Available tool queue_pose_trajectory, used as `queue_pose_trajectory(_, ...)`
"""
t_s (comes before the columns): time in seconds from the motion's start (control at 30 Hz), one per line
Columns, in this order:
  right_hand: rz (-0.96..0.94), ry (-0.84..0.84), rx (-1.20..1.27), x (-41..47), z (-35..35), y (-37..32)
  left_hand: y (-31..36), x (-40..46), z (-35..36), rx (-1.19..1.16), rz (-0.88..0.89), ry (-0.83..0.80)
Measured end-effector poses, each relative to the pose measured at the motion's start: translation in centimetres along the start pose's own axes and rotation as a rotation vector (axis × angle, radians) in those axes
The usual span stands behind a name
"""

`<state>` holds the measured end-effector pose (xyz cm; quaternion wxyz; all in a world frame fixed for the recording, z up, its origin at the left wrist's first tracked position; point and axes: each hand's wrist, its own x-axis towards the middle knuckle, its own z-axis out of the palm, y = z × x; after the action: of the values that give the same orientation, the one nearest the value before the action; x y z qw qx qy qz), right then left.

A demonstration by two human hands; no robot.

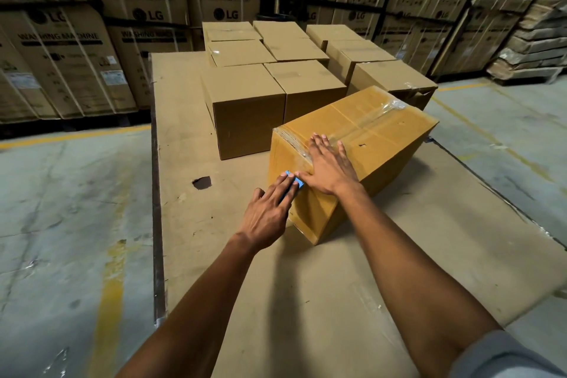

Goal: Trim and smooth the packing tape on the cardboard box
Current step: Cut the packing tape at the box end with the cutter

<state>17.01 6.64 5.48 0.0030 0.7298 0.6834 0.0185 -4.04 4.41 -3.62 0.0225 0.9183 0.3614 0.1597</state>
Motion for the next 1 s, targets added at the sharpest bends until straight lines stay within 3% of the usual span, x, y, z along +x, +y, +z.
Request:
queue_pose_trajectory(0.4, 0.005, 0.009, 0.049, -0.5, -0.5, 0.0, -0.7, 1.3, -1.9, 0.053, 0.060, -0.090)
queue_pose_trajectory(0.67, -0.016, -0.040, 0.025, -0.1, -0.7, 0.2, 0.1, 1.2, -1.0, 0.053, 0.012, -0.110)
queue_pose_trajectory(1.0, 0.103, -0.045, -0.066, 0.2, -0.7, -0.3, -0.1, 1.5, -0.8, 0.030, 0.001, -0.080)
